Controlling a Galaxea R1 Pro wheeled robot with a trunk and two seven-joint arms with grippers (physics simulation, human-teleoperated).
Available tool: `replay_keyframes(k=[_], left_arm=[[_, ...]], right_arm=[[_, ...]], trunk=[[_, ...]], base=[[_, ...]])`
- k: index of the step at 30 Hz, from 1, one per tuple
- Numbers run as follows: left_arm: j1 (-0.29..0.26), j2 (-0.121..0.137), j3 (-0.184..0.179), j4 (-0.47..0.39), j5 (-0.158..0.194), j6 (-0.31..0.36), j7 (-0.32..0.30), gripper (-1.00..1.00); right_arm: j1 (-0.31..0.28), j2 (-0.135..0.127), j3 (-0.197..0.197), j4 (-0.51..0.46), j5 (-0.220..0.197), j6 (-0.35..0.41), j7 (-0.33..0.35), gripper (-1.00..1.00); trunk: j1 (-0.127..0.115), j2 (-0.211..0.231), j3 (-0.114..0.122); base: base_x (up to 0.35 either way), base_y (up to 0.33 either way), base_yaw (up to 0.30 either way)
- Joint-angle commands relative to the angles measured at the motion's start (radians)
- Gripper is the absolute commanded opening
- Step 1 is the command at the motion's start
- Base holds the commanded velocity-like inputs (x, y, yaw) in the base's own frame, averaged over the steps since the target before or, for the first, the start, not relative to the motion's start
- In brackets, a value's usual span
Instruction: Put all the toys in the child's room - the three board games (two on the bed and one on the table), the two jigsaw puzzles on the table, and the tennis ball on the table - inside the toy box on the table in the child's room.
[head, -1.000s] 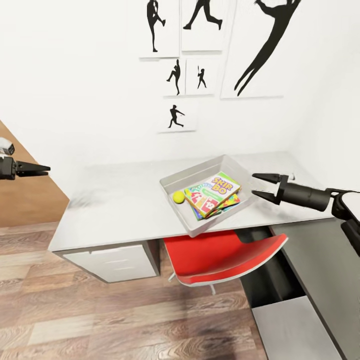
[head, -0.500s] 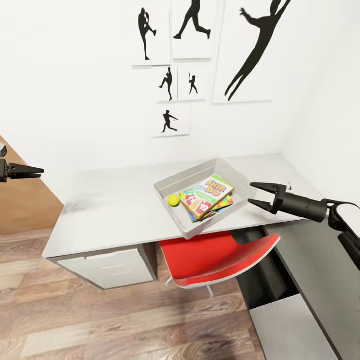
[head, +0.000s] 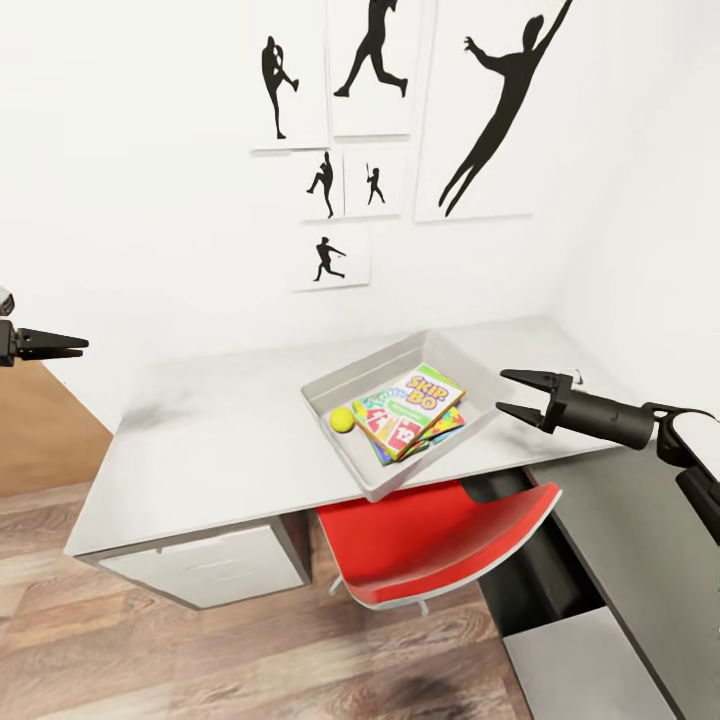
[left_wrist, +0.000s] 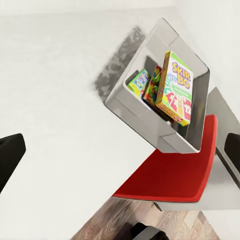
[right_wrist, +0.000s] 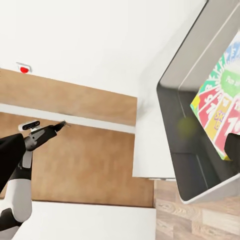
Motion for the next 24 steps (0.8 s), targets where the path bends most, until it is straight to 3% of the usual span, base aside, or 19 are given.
replay_keyframes(k=[1,24], left_arm=[[-0.002,0.002,-0.008,0.001,0.010,0.011,0.000,1.00],[0.004,0.010,-0.008,0.001,0.010,0.010,0.000,1.00]], right_arm=[[-0.001,-0.001,0.002,0.001,0.008,0.001,0.010,1.00],[-0.001,0.002,0.003,-0.003,0.009,0.001,0.006,1.00]], trunk=[[0.001,-0.002,0.000],[0.001,-0.002,0.006]], base=[[0.023,0.011,-0.091],[0.002,0.001,-0.013]])
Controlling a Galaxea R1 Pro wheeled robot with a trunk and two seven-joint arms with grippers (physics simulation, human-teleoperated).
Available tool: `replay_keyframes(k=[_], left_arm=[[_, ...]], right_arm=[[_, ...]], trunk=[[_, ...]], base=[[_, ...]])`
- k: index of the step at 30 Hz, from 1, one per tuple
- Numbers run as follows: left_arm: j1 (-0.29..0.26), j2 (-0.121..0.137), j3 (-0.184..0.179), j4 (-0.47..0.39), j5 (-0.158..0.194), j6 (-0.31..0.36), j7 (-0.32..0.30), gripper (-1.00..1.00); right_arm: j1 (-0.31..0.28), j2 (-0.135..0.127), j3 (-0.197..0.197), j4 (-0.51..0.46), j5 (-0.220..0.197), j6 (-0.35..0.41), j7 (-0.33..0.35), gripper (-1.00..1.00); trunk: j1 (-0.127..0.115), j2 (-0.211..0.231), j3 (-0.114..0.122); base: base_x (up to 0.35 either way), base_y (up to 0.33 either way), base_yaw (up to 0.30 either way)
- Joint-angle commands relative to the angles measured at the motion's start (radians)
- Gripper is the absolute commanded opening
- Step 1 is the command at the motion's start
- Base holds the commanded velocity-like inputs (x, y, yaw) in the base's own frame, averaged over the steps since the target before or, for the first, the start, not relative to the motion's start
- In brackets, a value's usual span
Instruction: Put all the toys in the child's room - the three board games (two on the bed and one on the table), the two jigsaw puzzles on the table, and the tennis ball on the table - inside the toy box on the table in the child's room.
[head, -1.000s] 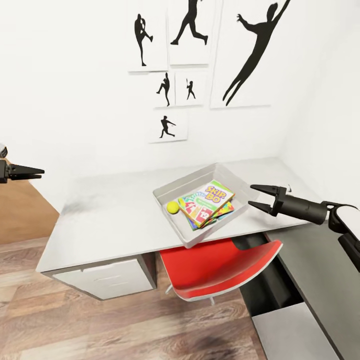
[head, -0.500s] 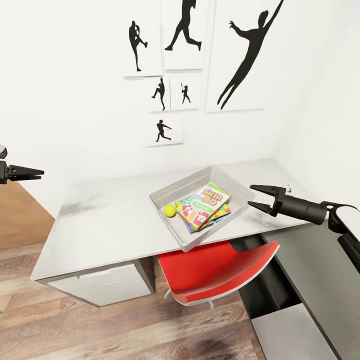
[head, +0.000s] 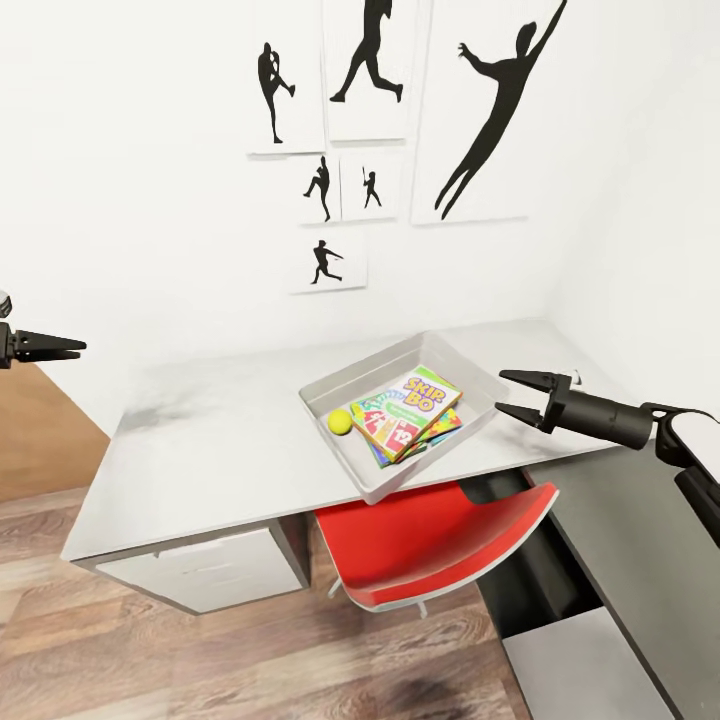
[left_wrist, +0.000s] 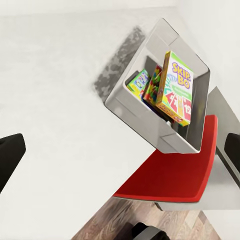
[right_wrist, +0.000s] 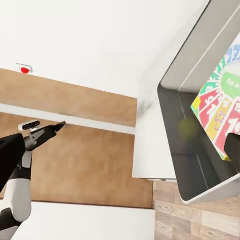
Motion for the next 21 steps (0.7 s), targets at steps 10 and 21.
replay_keyframes(k=[10,21], left_arm=[[0.000,0.002,-0.008,0.001,0.010,0.011,0.000,1.00],[0.016,0.002,-0.008,0.001,0.011,0.009,0.000,1.00]], right_arm=[[-0.001,-0.001,0.002,0.000,0.009,0.001,0.011,1.00],[-0.001,0.000,0.002,-0.002,0.008,0.001,0.011,1.00]], trunk=[[0.001,-0.002,0.005],[0.001,-0.002,0.022]], base=[[0.000,0.038,0.000],[0.000,0.018,0.000]])
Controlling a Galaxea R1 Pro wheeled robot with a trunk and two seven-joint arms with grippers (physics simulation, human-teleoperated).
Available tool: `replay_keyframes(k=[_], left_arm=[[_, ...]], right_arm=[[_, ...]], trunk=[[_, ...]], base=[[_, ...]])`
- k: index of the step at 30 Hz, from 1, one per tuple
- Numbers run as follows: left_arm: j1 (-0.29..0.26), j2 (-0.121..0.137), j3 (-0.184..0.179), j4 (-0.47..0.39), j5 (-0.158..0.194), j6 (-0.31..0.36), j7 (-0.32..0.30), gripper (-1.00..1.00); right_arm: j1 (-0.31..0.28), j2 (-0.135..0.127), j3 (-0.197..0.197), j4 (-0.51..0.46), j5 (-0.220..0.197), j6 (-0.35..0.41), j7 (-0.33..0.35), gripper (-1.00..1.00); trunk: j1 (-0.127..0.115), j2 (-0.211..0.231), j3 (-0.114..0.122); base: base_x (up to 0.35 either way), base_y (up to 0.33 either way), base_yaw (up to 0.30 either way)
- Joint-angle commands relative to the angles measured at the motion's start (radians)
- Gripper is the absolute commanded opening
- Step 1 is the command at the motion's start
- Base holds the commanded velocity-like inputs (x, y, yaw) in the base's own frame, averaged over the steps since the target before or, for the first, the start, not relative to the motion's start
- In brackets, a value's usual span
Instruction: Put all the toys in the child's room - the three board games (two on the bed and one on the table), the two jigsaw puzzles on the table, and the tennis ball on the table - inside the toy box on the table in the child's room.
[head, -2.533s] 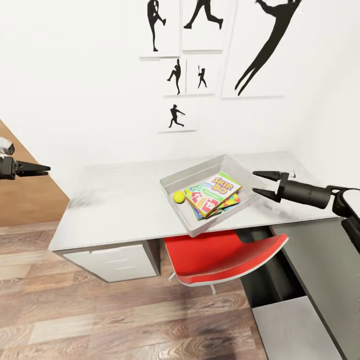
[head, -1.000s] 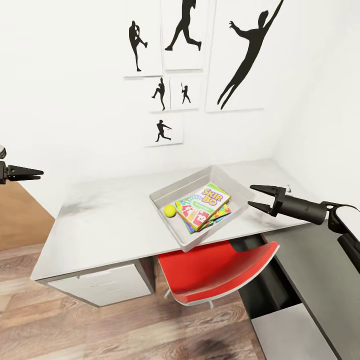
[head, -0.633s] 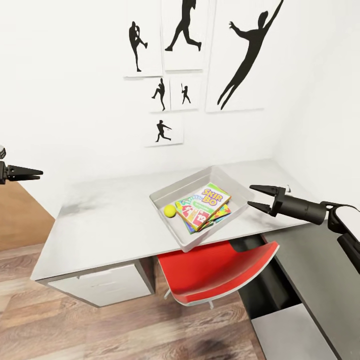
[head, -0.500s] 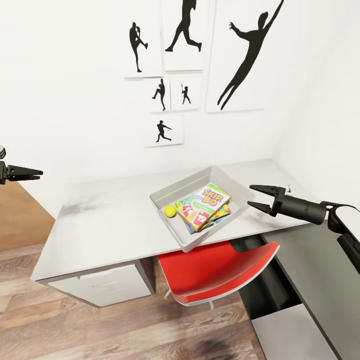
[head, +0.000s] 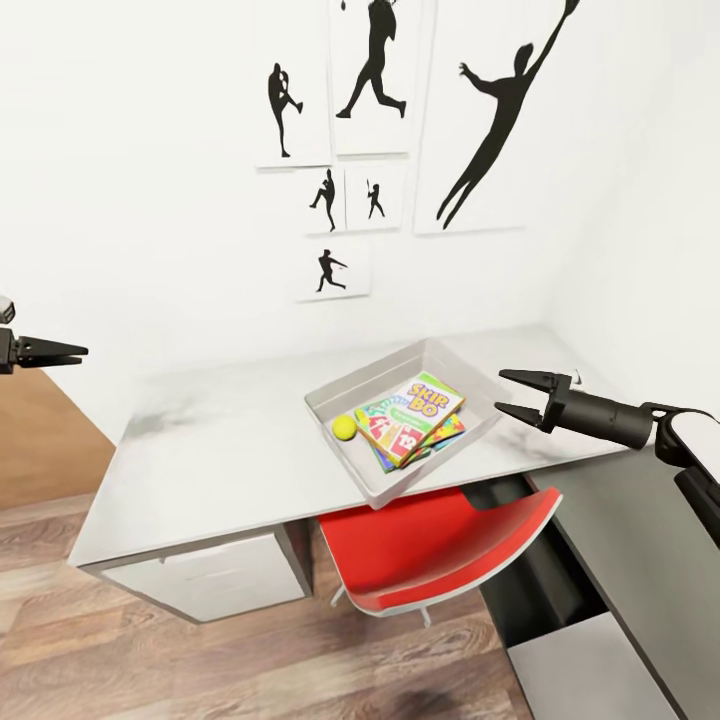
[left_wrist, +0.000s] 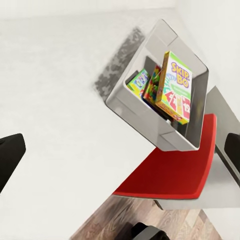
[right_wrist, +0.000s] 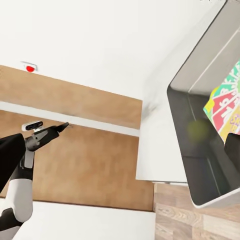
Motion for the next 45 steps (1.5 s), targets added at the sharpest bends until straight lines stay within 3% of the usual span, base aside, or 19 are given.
replay_keyframes(k=[1,15,19,27,32,37,45], left_arm=[[-0.001,0.002,-0.008,0.001,0.010,0.011,0.000,1.00],[0.002,0.005,-0.008,0.001,0.008,0.010,0.000,1.00],[0.003,0.021,-0.008,0.001,0.007,0.009,0.000,1.00],[0.007,0.031,-0.008,0.060,0.007,-0.045,0.000,1.00],[0.013,0.031,-0.008,0.079,0.007,-0.068,0.000,1.00],[0.036,0.028,-0.009,0.087,0.007,-0.078,0.000,1.00],[0.119,0.000,-0.011,0.077,0.009,-0.104,0.000,1.00]], right_arm=[[-0.001,-0.001,0.002,0.001,0.009,0.001,0.010,1.00],[-0.001,-0.002,0.002,-0.050,0.009,0.001,0.010,1.00],[-0.001,-0.002,0.002,-0.053,0.010,0.001,0.010,1.00],[0.016,-0.004,0.001,-0.059,0.016,0.001,0.012,1.00],[0.018,-0.002,0.002,-0.059,0.046,0.001,0.012,1.00],[0.018,0.001,0.002,-0.059,0.065,0.001,0.012,1.00],[0.019,0.006,0.003,-0.061,0.070,0.001,0.010,1.00]], trunk=[[0.001,-0.002,0.000],[0.001,-0.002,0.023],[0.001,-0.002,0.030],[0.001,-0.002,0.043],[0.001,-0.002,0.051],[0.001,-0.002,0.060],[0.001,-0.002,0.073]], base=[[0.000,0.001,0.000],[0.000,0.000,0.000],[0.000,0.000,0.000],[0.000,0.000,0.000],[0.000,0.000,0.000],[0.000,0.000,0.000],[0.000,0.000,0.000]])
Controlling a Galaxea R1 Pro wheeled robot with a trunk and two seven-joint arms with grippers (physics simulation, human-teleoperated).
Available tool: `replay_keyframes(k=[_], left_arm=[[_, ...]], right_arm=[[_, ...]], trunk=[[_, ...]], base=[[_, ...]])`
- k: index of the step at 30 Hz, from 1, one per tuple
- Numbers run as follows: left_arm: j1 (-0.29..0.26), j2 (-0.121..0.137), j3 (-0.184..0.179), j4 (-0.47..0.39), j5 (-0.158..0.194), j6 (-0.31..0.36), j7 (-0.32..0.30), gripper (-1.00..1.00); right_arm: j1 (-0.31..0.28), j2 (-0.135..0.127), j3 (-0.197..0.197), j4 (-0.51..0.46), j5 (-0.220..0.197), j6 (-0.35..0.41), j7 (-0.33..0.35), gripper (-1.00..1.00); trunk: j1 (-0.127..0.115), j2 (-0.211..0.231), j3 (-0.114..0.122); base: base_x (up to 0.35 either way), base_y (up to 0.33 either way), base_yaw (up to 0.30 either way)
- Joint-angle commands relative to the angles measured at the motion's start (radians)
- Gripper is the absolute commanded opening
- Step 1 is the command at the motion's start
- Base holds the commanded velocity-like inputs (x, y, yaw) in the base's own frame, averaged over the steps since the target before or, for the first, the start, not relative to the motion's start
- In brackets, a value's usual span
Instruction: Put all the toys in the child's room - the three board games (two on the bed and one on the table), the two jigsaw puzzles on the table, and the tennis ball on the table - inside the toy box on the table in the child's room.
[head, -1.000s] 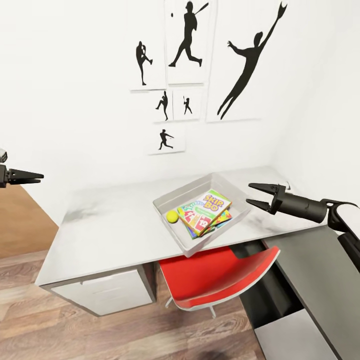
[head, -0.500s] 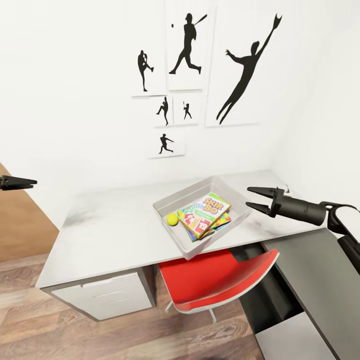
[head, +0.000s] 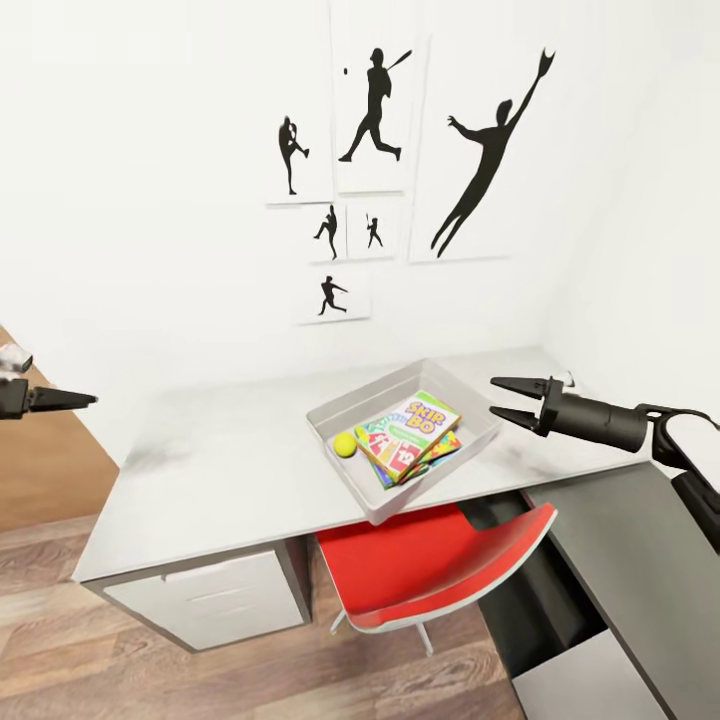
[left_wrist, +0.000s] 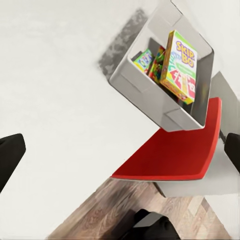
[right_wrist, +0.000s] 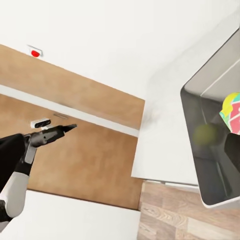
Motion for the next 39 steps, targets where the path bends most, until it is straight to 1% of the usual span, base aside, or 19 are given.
replay_keyframes(k=[1,4,5,6,8,9,11,12,13,14,16,19,23,25,29,31,33,36,39], left_arm=[[0.003,-0.005,-0.008,-0.001,0.009,0.010,-0.001,1.00],[0.030,-0.051,-0.008,-0.007,0.009,0.007,-0.001,1.00],[0.038,-0.061,-0.009,-0.009,0.009,0.007,-0.001,1.00],[0.053,-0.079,-0.009,-0.018,0.009,0.007,-0.001,1.00],[0.068,-0.098,-0.009,-0.039,0.009,0.012,-0.001,1.00],[0.084,-0.116,-0.009,-0.072,0.009,0.021,-0.001,1.00],[0.119,-0.159,-0.007,-0.151,0.010,0.063,-0.001,1.00],[0.127,-0.171,-0.007,-0.171,0.010,0.080,-0.001,1.00],[0.141,-0.193,-0.007,-0.211,0.010,0.116,-0.001,1.00],[0.147,-0.203,-0.006,-0.231,0.010,0.133,-0.001,1.00],[0.169,-0.239,-0.005,-0.299,0.009,0.181,-0.001,1.00],[0.185,-0.261,-0.003,-0.337,0.008,0.202,-0.001,1.00],[0.203,-0.265,0.004,-0.354,0.007,0.209,-0.001,1.00],[0.215,-0.264,0.015,-0.356,0.007,0.209,-0.001,1.00],[0.239,-0.262,0.065,-0.358,0.005,0.206,-0.001,1.00],[0.258,-0.261,0.108,-0.358,0.002,0.203,-0.001,1.00],[0.277,-0.261,0.134,-0.358,0.001,0.201,-0.001,1.00],[0.290,-0.259,0.148,-0.358,0.000,0.199,-0.001,1.00],[0.297,-0.248,0.155,-0.358,-0.001,0.198,-0.001,1.00]], right_arm=[[-0.001,0.000,0.002,0.001,0.010,0.001,0.010,1.00],[-0.001,0.010,0.002,0.000,0.035,0.001,0.009,1.00],[-0.001,0.013,0.002,0.000,0.044,0.001,0.009,1.00],[-0.001,0.021,0.002,0.000,0.064,0.001,0.009,1.00],[-0.001,0.031,0.002,0.000,0.087,-0.005,0.011,1.00],[-0.001,0.039,0.002,0.000,0.107,-0.016,0.012,1.00],[-0.001,0.050,0.005,0.000,0.134,-0.036,0.013,1.00],[-0.001,0.052,0.006,0.000,0.137,-0.039,0.013,1.00],[-0.001,0.055,0.007,0.000,0.143,-0.044,0.013,1.00],[-0.001,0.055,0.008,0.000,0.145,-0.046,0.013,1.00],[-0.001,0.058,0.011,0.000,0.150,-0.052,0.013,1.00],[0.000,0.063,0.013,0.000,0.153,-0.053,0.014,1.00],[0.024,0.066,0.014,0.000,0.156,-0.055,0.014,1.00],[0.035,0.067,0.014,0.000,0.171,-0.057,0.014,1.00],[0.042,0.067,0.015,0.000,0.214,-0.081,0.015,1.00],[0.063,0.067,0.014,-0.007,0.241,-0.108,0.024,1.00],[0.095,0.067,0.013,-0.027,0.253,-0.133,0.045,1.00],[0.128,0.064,0.012,-0.041,0.259,-0.164,0.077,1.00],[0.161,0.061,0.009,-0.048,0.263,-0.195,0.114,1.00]], trunk=[[0.001,-0.002,0.000],[0.001,-0.002,0.005],[0.001,-0.002,0.006],[0.001,-0.002,0.008],[0.001,-0.002,0.011],[0.001,-0.002,0.013],[0.001,-0.002,0.016],[0.001,-0.002,0.018],[0.001,-0.002,0.020],[0.001,-0.002,0.021],[0.001,-0.002,0.025],[0.001,-0.002,0.030],[0.001,-0.002,0.036],[0.001,-0.002,0.040],[0.001,-0.002,0.046],[0.001,-0.002,0.050],[0.001,-0.002,0.053],[0.001,-0.002,0.058],[0.001,-0.002,0.063]], base=[[0.000,0.000,0.000],[0.000,0.000,0.000],[0.000,0.000,0.000],[0.000,0.000,0.000],[0.000,0.000,0.000],[0.000,0.000,0.000],[0.000,0.000,0.000],[0.000,0.000,0.000],[0.000,0.000,0.000],[0.000,0.000,0.000],[0.000,0.000,0.000],[0.000,0.000,0.000],[0.000,0.000,0.000],[0.000,0.000,0.000],[0.000,0.000,0.000],[0.000,0.000,0.000],[0.000,0.000,0.000],[-0.012,0.002,-0.005],[-0.058,0.059,-0.054]])
